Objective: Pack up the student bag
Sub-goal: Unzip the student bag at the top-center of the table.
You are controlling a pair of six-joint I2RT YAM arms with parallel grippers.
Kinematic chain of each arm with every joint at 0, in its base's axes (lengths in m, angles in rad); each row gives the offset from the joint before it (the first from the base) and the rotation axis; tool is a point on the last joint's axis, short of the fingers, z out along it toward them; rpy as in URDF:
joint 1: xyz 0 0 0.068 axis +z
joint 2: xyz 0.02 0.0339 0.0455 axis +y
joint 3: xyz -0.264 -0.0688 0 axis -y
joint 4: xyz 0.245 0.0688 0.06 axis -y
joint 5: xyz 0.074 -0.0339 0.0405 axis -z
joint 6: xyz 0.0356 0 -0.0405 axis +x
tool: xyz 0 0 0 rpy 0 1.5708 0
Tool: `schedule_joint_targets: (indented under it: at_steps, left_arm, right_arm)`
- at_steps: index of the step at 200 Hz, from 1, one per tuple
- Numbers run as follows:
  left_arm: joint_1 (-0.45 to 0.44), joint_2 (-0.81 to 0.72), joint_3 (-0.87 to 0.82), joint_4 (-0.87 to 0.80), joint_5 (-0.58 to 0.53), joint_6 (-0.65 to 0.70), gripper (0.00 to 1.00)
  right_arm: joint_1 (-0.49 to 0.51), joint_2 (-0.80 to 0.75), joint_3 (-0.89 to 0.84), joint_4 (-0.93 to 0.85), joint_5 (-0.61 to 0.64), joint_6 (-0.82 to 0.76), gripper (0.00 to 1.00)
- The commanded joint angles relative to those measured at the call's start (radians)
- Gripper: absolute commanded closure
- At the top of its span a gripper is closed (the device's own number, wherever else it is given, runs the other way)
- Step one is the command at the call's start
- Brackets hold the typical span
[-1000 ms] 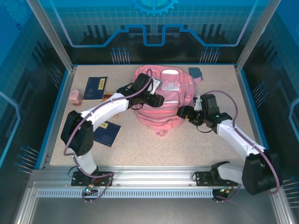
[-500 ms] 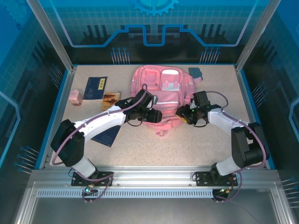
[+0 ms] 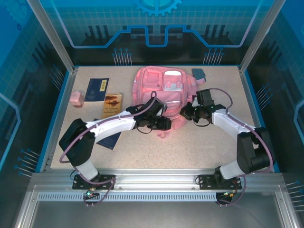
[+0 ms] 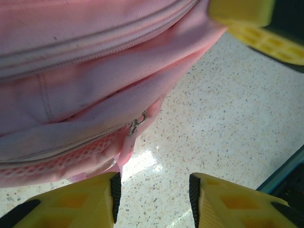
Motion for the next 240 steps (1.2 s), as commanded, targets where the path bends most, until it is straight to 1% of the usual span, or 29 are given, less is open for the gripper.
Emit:
schedule_joint_targets:
  at_steps: [1,12,38,72,117,141,180,209,222,235,240]
  left_arm:
    - [-0.012,0.024,0.006,0.026,-0.008,-0.025,0.56]
    - [-0.013,0.034,0.009,0.022,-0.026,-0.017,0.56]
    - [-0.016,0.054,0.019,-0.006,-0.112,-0.005,0.57]
    - [-0.018,0.079,0.016,0.026,-0.146,0.000,0.57]
    - [-0.020,0.092,0.017,0.093,-0.130,-0.006,0.67]
    - [-0.020,0.095,0.015,0.092,-0.141,-0.004,0.68]
    - [-0.024,0.101,-0.001,0.139,-0.146,-0.017,0.72]
    - [-0.025,0.110,0.000,0.130,-0.186,-0.016,0.84]
    - [-0.027,0.103,-0.003,0.111,-0.216,-0.009,0.91]
    - [-0.027,0.090,-0.013,0.092,-0.251,0.000,1.00]
    - [-0.027,0.083,-0.017,0.083,-0.260,0.008,1.00]
  right_arm:
    - [0.021,-0.051,0.056,0.048,-0.059,-0.026,1.00]
    - [0.024,-0.058,0.063,0.046,-0.063,-0.027,1.00]
    - [0.027,-0.065,0.072,0.043,-0.075,-0.030,1.00]
    - [0.028,-0.065,0.074,0.045,-0.082,-0.028,1.00]
    - [0.030,-0.064,0.068,0.048,-0.084,-0.023,1.00]
    - [0.031,-0.066,0.064,0.049,-0.085,-0.021,1.00]
    - [0.032,-0.064,0.055,0.073,-0.106,0.002,1.00]
    - [0.032,-0.068,0.051,0.066,-0.096,0.004,1.00]
    - [0.030,-0.072,0.054,0.037,-0.062,-0.011,1.00]
    - [0.029,-0.080,0.056,0.002,-0.020,-0.027,1.00]
    - [0.027,-0.083,0.055,-0.009,-0.001,-0.032,1.00]
